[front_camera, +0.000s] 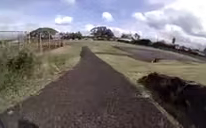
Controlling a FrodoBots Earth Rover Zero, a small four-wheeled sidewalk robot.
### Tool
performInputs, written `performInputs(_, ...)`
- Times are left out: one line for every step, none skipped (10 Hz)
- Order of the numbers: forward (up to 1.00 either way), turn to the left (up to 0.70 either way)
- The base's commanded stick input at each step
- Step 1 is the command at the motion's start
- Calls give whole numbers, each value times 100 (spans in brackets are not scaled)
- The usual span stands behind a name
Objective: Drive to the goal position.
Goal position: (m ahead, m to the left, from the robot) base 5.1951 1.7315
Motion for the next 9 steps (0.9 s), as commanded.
performInputs(85, 0)
performInputs(85, 0)
performInputs(85, 0)
performInputs(85, 0)
performInputs(85, 0)
performInputs(85, 0)
performInputs(85, 0)
performInputs(85, 0)
performInputs(85, 0)
